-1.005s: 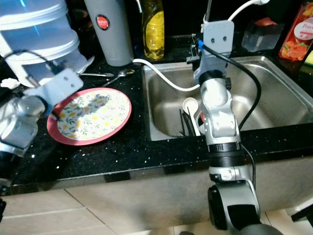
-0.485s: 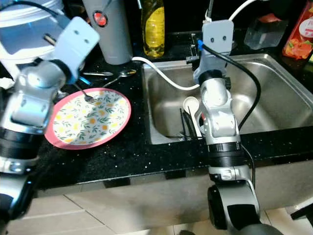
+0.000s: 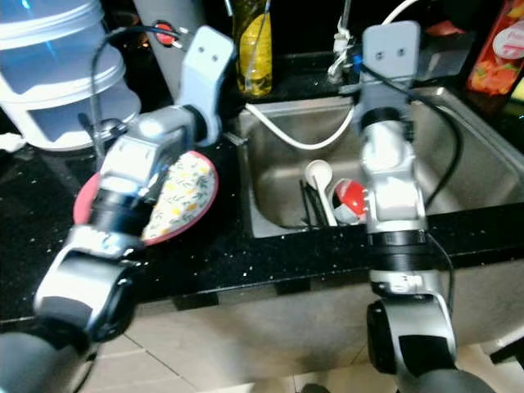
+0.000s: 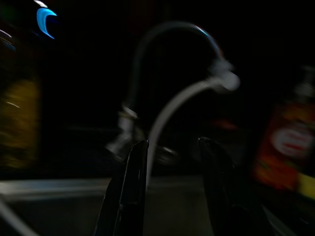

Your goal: Kitchen organization

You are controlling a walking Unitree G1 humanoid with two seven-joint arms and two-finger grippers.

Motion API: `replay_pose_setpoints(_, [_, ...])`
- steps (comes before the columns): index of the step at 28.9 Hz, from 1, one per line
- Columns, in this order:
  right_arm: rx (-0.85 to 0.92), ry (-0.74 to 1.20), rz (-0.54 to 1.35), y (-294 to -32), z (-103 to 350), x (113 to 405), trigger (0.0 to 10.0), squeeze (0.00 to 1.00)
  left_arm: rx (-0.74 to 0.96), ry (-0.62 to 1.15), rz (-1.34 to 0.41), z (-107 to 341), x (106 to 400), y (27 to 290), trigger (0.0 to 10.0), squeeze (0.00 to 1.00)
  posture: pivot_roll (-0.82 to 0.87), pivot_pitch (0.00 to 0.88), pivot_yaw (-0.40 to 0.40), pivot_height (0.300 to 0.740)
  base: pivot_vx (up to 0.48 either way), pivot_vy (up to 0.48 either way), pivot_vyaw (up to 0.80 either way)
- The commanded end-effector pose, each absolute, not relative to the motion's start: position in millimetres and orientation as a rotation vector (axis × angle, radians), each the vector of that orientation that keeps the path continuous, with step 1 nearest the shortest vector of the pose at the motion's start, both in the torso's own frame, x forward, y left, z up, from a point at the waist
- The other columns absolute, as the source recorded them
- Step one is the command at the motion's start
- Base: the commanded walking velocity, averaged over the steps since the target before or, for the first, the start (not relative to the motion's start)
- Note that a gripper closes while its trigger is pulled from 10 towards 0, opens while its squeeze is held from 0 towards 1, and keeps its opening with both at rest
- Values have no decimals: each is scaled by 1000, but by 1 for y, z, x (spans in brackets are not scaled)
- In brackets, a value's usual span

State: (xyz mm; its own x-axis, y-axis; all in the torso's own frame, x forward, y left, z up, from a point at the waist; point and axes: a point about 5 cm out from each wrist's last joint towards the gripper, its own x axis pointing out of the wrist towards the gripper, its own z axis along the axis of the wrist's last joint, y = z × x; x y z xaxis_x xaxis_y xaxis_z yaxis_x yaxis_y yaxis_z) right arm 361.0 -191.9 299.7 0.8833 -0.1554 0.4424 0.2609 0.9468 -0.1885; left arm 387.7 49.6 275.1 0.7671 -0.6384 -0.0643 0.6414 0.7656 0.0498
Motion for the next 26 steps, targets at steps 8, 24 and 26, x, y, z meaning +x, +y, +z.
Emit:
replay_pose_setpoints(8, [-271, -407, -307, -212, 298, 354, 10000, 0, -105, 349, -798, 211, 374, 0, 10000, 0, -99, 41, 78, 740, 0, 0, 0])
replay_pose_setpoints(24, [-245, -448, -206, -191, 305, 357, 10000, 0, -245, 104, -817, 253, 377, 14, 10000, 0, -73, 34, 61, 740, 0, 0, 0])
replay_pose_setpoints(26, [-244, -452, -200, -190, 305, 356, 10000, 0, -243, 70, -814, 259, 376, 18, 10000, 0, -73, 34, 61, 740, 0, 0, 0])
